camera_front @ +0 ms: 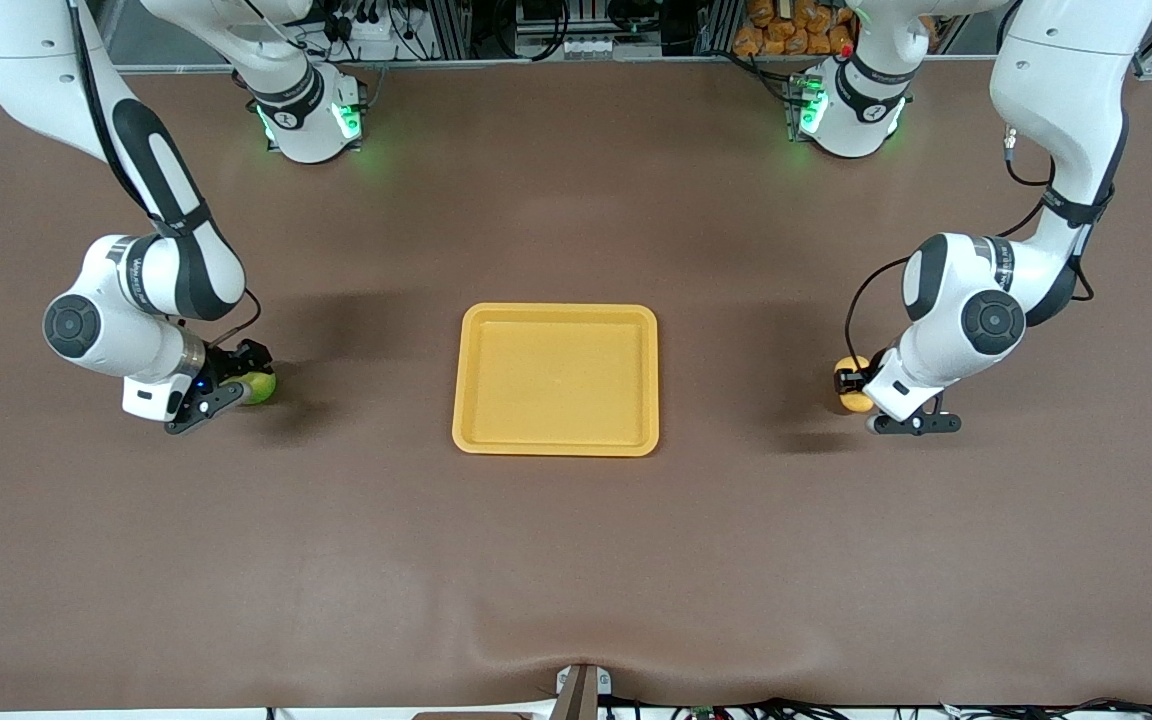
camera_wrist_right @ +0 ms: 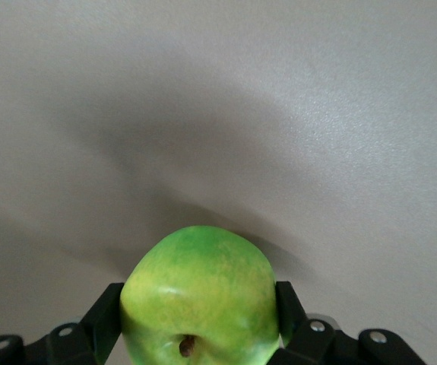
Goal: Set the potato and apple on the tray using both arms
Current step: 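Lower and close the left gripper on the potato while the right grips the apple, then carry the potato with the left gripper while the right gripper carries the apple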
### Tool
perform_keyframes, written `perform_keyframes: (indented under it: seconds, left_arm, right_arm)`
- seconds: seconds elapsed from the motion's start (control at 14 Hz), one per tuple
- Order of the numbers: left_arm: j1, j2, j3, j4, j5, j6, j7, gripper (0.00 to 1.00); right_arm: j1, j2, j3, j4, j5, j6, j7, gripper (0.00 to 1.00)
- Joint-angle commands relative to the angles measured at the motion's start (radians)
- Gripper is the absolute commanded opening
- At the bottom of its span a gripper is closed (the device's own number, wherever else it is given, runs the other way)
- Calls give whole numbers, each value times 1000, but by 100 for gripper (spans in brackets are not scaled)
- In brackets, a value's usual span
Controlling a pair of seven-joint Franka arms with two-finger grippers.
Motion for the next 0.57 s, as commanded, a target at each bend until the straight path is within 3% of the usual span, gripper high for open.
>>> perform_keyframes:
  seconds: [0.0, 0.29, 0.5]
  left_arm:
    - [-2, -28, -32, 19, -2, -65, -4, 0]
    - [-1, -28, -88, 77, -2, -145, -36, 0]
    - [-2, -34, -153, 103, -2, -175, -111, 0]
  right_arm:
    - [5, -54, 1, 0, 10, -46, -12, 14]
    - [38, -74, 2, 38, 10, -93, -55, 14]
    - [40, -69, 2, 63, 10, -84, -223, 14]
